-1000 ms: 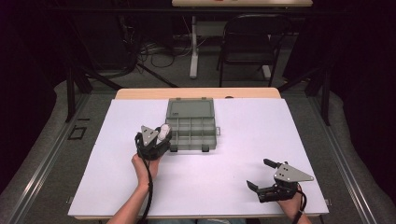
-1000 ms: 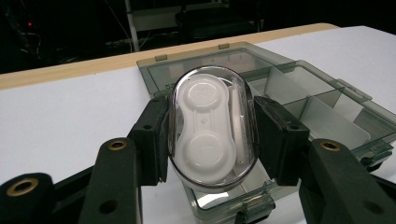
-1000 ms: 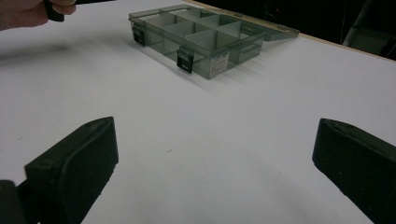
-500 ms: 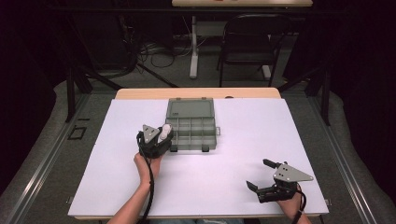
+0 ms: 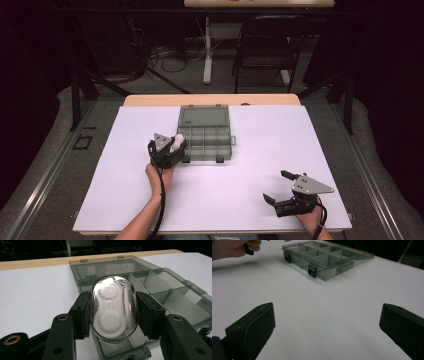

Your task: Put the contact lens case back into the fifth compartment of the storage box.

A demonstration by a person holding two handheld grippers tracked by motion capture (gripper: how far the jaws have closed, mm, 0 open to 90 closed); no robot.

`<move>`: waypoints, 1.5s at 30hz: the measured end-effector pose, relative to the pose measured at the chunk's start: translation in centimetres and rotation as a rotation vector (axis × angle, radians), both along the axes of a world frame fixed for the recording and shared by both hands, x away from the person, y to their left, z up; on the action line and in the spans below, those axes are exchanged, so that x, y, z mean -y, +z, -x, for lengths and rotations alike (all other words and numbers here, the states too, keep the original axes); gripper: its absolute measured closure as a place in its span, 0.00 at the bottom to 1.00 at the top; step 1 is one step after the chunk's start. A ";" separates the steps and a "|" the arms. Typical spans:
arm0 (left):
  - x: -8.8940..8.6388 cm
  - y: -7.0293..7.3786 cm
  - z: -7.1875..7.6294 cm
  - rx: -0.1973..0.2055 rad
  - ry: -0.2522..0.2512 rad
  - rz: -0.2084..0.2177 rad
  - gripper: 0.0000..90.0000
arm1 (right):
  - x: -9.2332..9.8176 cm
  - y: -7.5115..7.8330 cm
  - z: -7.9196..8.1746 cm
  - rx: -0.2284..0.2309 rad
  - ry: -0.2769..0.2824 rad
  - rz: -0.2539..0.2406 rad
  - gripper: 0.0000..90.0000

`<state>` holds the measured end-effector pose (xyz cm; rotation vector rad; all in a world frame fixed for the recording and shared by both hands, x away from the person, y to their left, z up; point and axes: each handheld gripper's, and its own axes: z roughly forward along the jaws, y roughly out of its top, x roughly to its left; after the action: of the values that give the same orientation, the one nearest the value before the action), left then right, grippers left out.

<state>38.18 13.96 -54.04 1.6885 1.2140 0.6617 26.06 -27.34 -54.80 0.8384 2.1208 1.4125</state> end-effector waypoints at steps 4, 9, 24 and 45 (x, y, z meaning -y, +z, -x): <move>0.2 -0.2 -0.2 -0.009 0.003 0.000 0.55 | 0.0 -0.1 -0.1 -0.006 0.003 0.007 0.00; 0.4 -0.3 -0.2 -0.010 0.005 -0.008 0.55 | 0.0 -0.1 0.0 -0.007 0.003 0.005 0.00; 0.9 -0.5 -0.2 -0.027 0.004 -0.040 0.55 | -0.1 0.0 0.1 0.000 0.007 0.008 0.00; 1.3 -0.8 0.0 -0.035 0.031 -0.079 0.30 | 0.0 0.1 0.2 -0.001 0.009 0.010 0.00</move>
<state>38.16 12.64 -54.83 1.7568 1.2551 0.7097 25.82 -27.32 -54.73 0.8271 2.1334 1.4047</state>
